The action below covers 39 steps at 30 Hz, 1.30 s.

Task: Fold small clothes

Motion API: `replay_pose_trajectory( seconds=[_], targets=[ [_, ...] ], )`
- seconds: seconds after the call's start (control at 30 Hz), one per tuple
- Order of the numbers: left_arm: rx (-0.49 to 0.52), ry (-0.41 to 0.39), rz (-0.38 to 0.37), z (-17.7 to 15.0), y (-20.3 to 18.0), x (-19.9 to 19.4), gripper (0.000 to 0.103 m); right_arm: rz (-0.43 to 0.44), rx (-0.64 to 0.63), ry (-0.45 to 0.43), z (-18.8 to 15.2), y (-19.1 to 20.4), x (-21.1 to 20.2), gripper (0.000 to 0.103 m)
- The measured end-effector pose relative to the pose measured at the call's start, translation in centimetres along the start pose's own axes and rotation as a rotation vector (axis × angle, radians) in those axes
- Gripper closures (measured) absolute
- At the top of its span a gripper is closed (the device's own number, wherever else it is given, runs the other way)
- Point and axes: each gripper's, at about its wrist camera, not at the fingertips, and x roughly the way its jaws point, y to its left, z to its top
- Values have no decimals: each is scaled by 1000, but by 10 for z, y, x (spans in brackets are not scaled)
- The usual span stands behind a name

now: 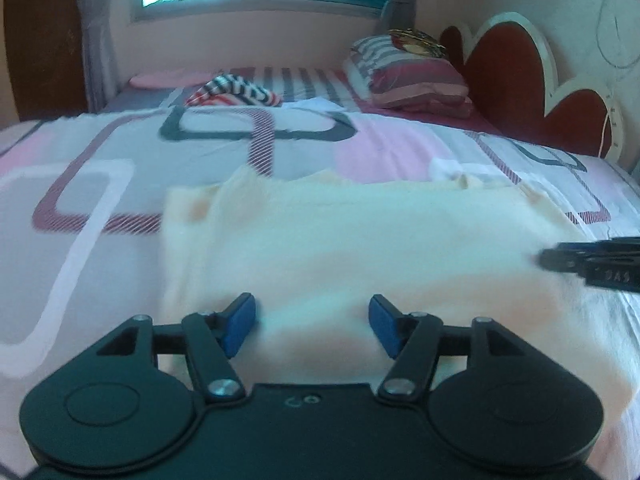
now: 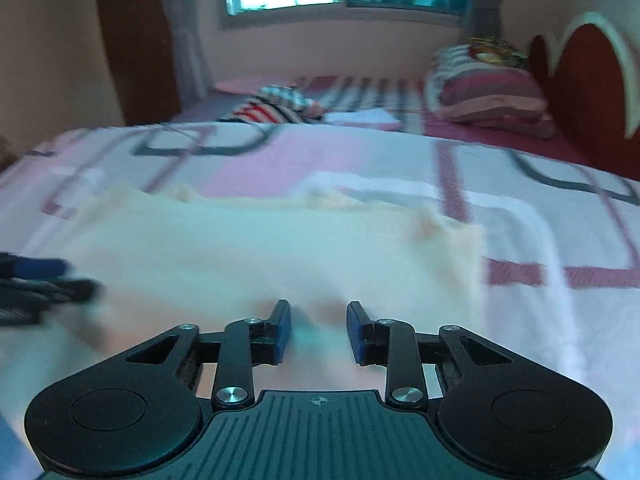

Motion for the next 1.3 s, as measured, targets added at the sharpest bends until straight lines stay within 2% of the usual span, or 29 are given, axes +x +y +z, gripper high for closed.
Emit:
replay_pose_trajectory(
  seconds=[0.1, 0.17, 0.27, 0.33, 0.47, 0.53, 0.63, 0.87, 1.07, 1.3],
  targets=[
    [-18, -3, 15, -5, 8, -10, 43, -45, 73, 6, -6, -29, -5, 73],
    [-53, -2, 24, -2, 6, -17, 43, -66, 93, 9, -4, -33, -11, 73],
    [-93, -8, -16, -2, -2, -32, 42, -10, 112, -20, -2, -20, -29, 73],
    [-80, 13, -48, -8, -11, -39, 42, 27, 95, -32, -4, -4, -41, 73],
    [-66, 56, -70, -28, -23, -45, 40, 85, 61, -9, -21, 26, -57, 73],
    [-60, 83, -55, -40, -25, -43, 40, 88, 53, 21, -32, 34, -55, 73],
    [-25, 77, -34, -50, -25, -46, 40, 56, 54, 75, -50, 33, -50, 73],
    [-39, 94, -33, -50, -23, -49, 39, -57, 86, 94, -71, 8, -68, 73],
    [-14, 93, -20, -52, -28, -48, 37, -83, 73, 125, -82, 10, -81, 71],
    [36, 89, -3, -55, -37, -46, 30, -76, 39, 218, -70, 11, -69, 69]
  ],
)
